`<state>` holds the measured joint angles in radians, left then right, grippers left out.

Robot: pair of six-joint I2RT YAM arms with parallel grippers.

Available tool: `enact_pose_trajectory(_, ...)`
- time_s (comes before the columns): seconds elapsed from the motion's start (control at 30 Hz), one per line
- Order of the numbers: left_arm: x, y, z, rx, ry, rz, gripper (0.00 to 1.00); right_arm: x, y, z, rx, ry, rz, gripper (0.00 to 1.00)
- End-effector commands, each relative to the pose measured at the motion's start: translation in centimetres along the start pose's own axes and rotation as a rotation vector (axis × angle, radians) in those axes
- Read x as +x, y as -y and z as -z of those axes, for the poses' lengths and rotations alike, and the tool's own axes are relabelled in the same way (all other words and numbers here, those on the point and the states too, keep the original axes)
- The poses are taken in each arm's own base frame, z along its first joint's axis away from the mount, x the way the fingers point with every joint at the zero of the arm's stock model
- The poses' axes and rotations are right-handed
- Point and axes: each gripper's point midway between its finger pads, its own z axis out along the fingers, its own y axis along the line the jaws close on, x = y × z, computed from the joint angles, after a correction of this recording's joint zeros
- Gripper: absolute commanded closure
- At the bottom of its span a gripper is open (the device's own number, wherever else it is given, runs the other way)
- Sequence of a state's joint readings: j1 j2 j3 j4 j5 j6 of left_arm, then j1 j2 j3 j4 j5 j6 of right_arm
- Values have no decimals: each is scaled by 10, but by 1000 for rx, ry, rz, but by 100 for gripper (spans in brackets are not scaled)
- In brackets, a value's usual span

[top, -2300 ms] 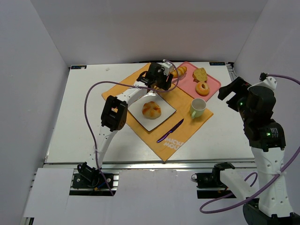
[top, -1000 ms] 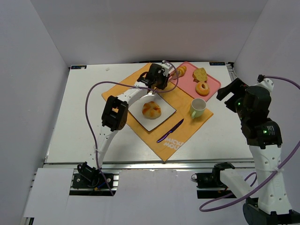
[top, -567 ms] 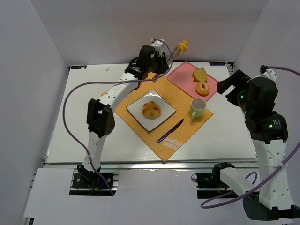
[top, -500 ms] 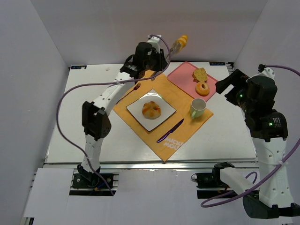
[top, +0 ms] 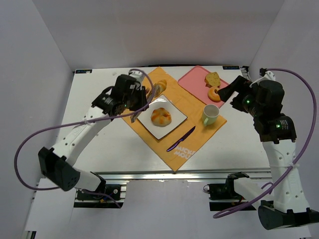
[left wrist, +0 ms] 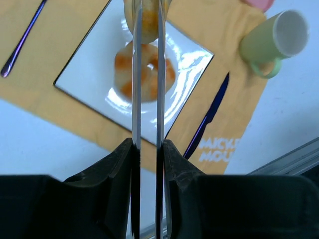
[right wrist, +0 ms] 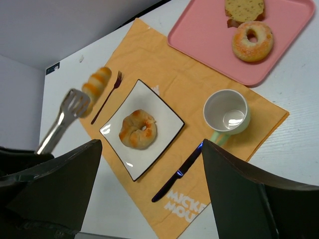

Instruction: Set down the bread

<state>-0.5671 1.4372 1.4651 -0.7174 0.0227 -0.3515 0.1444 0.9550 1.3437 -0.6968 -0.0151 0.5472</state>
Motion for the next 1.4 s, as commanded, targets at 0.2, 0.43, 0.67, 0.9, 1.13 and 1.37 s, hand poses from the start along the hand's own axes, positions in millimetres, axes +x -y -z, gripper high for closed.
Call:
enact_pose_trajectory(0.2,85,-36,9,-84,-115,32,85,-11,-19,-8,-102,36,21,12)
enact_pose_trajectory(0.43,100,-42,8,-103,-135,46,84,-14,-20,-9,-102,38,22,12)
enact_pose_trajectory(0.67,119,-50,-12,-124,-191,41,64,-8,-16,-11,-89,28,14,12)
enact_pose_trajectory(0.9,120,-49,-28,-129,-224,47,43,-8,-14,-11,-83,32,2,12)
enact_pose_trajectory(1.13,114,-54,-17,-164,-227,27,34,-3,-11,-11,-73,28,-6,12)
enact_pose_trajectory(1.37,87,-56,8,-219,-160,37,36,-1,-10,-14,-78,28,-20,12)
